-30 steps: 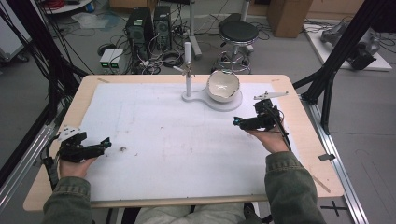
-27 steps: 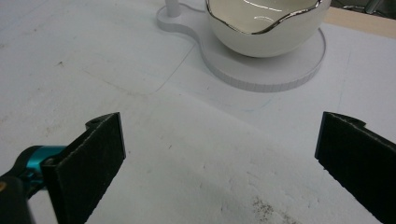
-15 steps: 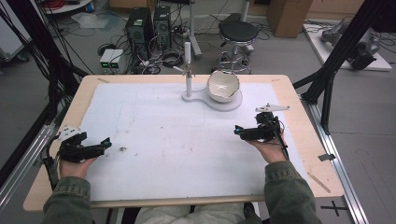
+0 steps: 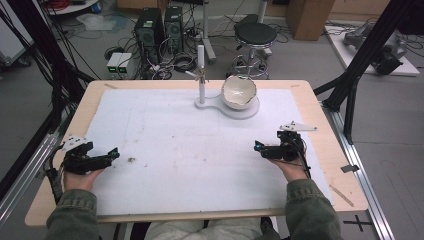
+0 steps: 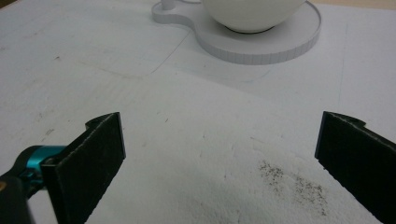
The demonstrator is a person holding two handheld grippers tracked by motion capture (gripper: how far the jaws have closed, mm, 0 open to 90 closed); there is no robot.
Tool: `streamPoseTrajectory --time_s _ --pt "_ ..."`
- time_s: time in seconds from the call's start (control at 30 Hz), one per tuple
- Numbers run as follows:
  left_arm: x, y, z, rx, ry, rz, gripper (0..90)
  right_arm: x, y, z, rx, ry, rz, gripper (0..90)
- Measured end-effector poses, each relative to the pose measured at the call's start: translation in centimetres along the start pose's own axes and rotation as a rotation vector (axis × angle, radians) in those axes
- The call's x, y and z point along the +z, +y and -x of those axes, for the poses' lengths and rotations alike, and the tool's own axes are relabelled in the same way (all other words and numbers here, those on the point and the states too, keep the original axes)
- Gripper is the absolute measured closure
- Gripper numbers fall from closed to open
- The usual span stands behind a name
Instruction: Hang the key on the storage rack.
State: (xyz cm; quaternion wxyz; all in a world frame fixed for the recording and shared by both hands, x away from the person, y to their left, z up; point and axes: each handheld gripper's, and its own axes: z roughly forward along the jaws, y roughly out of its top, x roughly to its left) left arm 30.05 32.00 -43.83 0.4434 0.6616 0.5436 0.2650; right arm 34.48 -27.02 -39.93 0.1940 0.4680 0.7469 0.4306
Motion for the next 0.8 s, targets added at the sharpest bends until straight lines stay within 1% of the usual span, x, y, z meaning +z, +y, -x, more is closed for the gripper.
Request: streamPoseTrajectory --time_s 0.03,0.1,0.13,0.2,0.3,0.33,0.4,0.47,0.6,0.67,0.7,0.8 --pt "0.0 0.0 0.0 0.000 0.000 0.000 1.7 0.0 -0.2 0.0 -0.008 -0.002 0.003 0.5" --pt "0.0 0.0 0.0 0.000 -0.001 0.001 1.7 -0.2 -0.7 0.0 -0.016 -0.025 0.006 0.5" --pt "0.0 0.0 0.0 0.000 -0.002 0.002 1.7 -0.2 -0.9 0.1 -0.019 -0.026 0.017 0.5" --pt "0.0 0.0 0.0 0.002 -0.004 0.003 1.7 -0.4 -1.2 0.1 -0.018 -0.044 0.039 0.5" --pt "0.0 0.0 0.1 0.001 -0.006 0.003 1.7 -0.9 -1.7 0.2 -0.022 -0.056 0.108 0.5" --pt "0.0 0.0 0.1 0.003 -0.009 0.002 1.7 -1.1 -1.9 0.2 -0.024 -0.070 0.131 0.6" --pt "0.0 0.0 0.2 0.007 -0.012 0.002 1.7 -1.4 -2.3 0.1 -0.037 -0.082 0.156 0.5" --pt "0.0 0.0 0.3 0.011 -0.016 0.001 1.7 -1.5 -2.5 0.0 -0.030 -0.091 0.156 0.5" --pt "0.1 0.0 0.3 0.017 -0.023 -0.002 1.7 -1.2 -2.9 0.2 -0.030 -0.099 0.132 0.6" --pt "0.1 0.0 0.3 0.016 -0.023 -0.004 1.7 -1.2 -2.9 0.3 -0.028 -0.098 0.140 0.6" --pt "0.1 0.0 0.2 0.015 -0.023 -0.004 1.7 -1.2 -2.9 0.2 -0.019 -0.098 0.142 0.6" --pt "0.2 0.0 0.3 0.014 -0.025 -0.002 1.7 -1.3 -2.9 0.1 -0.024 -0.095 0.146 0.6"
